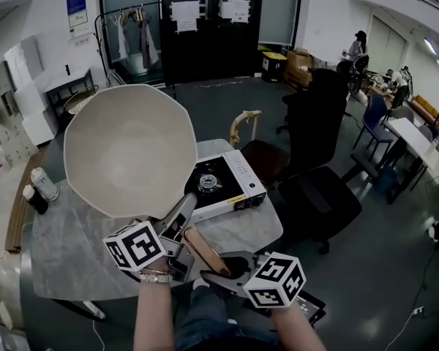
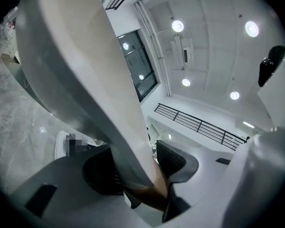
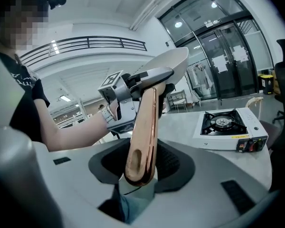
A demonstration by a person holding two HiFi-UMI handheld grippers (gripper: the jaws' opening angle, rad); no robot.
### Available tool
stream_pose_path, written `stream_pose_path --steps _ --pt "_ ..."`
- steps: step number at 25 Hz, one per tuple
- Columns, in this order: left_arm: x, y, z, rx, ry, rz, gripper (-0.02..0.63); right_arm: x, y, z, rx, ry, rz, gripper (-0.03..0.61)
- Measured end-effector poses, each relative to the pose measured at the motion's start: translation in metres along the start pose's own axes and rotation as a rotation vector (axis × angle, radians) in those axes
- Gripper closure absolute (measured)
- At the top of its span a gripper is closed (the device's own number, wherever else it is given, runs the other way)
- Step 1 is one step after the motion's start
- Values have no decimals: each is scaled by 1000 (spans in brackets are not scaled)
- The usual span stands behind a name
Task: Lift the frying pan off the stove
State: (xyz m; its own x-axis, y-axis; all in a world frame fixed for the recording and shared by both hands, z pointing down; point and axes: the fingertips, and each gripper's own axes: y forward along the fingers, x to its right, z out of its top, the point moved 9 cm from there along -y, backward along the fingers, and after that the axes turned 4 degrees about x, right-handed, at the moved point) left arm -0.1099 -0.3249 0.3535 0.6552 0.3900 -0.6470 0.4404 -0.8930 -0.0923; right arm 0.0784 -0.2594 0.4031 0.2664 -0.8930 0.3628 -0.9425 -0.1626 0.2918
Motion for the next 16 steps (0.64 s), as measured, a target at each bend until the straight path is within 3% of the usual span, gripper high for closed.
stream_pose_path --steps 16 --pt "6 9 -10 -9 -7 -3 393 5 -10 -5 9 4 -7 419"
